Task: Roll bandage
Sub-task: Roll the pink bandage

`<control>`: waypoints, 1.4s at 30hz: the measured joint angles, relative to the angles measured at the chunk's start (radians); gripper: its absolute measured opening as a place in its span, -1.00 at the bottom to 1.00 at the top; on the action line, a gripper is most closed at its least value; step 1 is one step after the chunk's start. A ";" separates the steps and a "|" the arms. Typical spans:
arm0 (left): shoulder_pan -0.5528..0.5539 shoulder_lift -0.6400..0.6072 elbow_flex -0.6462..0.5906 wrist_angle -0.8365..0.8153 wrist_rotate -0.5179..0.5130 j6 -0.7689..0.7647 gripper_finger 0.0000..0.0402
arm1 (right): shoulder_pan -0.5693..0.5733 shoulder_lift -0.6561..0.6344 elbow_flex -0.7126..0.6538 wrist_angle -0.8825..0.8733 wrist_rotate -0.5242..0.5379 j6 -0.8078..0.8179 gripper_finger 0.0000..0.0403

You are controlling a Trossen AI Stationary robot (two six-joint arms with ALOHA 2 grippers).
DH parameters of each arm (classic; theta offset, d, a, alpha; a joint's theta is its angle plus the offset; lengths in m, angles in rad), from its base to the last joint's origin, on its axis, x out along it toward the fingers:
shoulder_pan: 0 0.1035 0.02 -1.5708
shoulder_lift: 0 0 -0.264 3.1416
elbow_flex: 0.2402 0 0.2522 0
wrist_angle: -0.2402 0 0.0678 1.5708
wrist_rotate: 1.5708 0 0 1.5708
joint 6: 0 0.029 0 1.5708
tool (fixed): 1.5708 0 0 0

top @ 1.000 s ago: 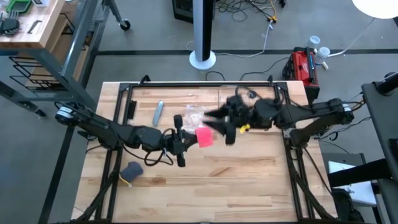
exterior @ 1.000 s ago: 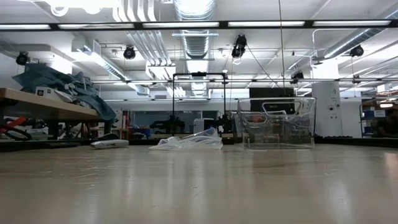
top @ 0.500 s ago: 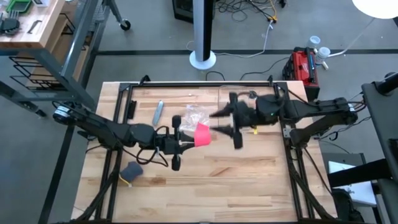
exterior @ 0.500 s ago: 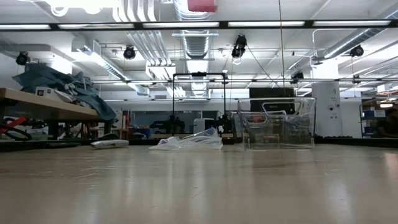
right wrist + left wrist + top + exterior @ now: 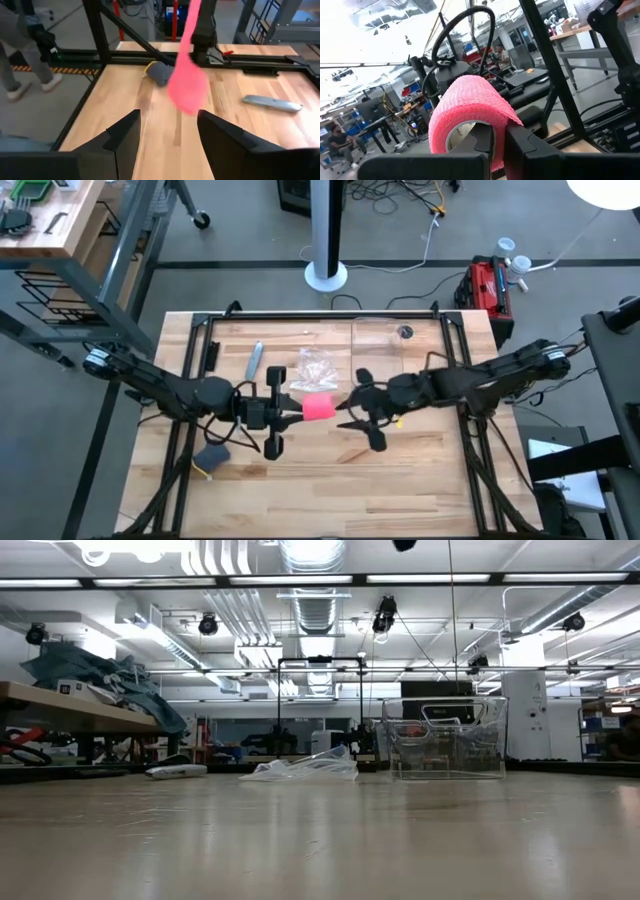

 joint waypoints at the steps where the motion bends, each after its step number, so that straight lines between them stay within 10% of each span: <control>1: 0.000 0.000 0.000 -0.001 -0.001 0.000 -0.96 | 0.000 0.003 -0.009 0.043 0.001 0.010 -0.06; 16: 0.000 0.000 0.000 0.006 -0.004 0.005 -0.96 | -0.002 0.001 -0.056 0.234 0.090 0.034 -0.12; 24: -0.001 0.010 0.000 0.009 -0.082 0.032 -0.96 | 0.009 0.041 -0.053 0.296 0.058 0.036 -0.93; 42: -0.002 0.024 -0.001 -0.067 -0.072 0.080 -0.96 | 0.037 0.034 0.083 0.291 -0.100 0.210 -1.00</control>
